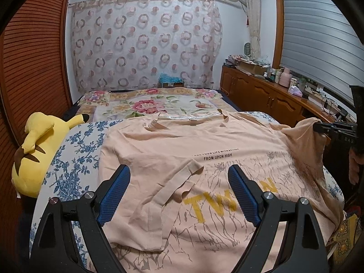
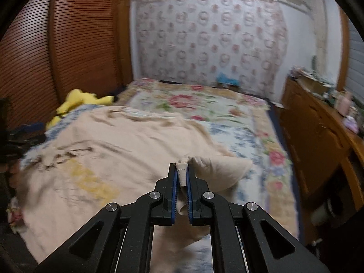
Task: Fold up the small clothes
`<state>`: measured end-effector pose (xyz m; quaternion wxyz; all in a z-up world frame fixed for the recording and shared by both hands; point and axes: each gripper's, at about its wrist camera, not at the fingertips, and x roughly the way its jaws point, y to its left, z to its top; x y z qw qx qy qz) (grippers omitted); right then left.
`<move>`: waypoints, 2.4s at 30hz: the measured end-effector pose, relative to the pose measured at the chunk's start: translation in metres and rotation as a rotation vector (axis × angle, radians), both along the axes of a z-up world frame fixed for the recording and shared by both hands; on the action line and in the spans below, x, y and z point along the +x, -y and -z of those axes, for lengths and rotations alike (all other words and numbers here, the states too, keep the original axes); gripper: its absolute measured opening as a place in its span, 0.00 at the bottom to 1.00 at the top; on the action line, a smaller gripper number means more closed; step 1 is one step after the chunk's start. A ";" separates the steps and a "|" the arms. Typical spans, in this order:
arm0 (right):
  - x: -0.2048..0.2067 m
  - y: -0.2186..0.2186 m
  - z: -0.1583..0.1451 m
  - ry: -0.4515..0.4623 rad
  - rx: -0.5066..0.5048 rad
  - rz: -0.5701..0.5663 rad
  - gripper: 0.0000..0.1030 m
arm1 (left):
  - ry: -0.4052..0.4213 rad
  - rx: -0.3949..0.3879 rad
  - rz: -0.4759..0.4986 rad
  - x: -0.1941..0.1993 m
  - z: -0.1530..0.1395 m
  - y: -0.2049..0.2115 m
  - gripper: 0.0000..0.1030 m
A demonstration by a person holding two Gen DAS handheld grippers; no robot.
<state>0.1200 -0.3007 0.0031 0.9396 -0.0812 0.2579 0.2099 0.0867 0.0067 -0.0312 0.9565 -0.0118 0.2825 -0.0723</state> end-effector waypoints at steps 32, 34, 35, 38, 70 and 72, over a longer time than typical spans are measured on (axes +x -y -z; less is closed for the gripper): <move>0.060 -0.010 0.066 -0.238 0.008 -0.003 0.25 | -0.043 -0.009 0.036 -0.003 0.018 0.016 0.86; 0.061 -0.012 0.061 -0.223 0.006 -0.019 0.13 | -0.043 -0.010 0.036 -0.004 0.018 0.015 0.86; 0.062 -0.014 0.059 -0.212 0.007 -0.028 0.09 | -0.044 -0.011 0.035 -0.003 0.018 0.015 0.86; 0.061 -0.021 0.051 -0.188 0.014 -0.062 0.05 | -0.047 -0.015 0.034 -0.004 0.019 0.013 0.86; 0.093 -0.060 0.076 -0.266 -0.068 -0.057 0.36 | -0.062 -0.013 0.044 -0.005 0.027 0.011 0.86; 0.095 -0.067 0.080 -0.276 -0.074 -0.072 0.32 | -0.061 -0.014 0.043 -0.005 0.027 0.011 0.86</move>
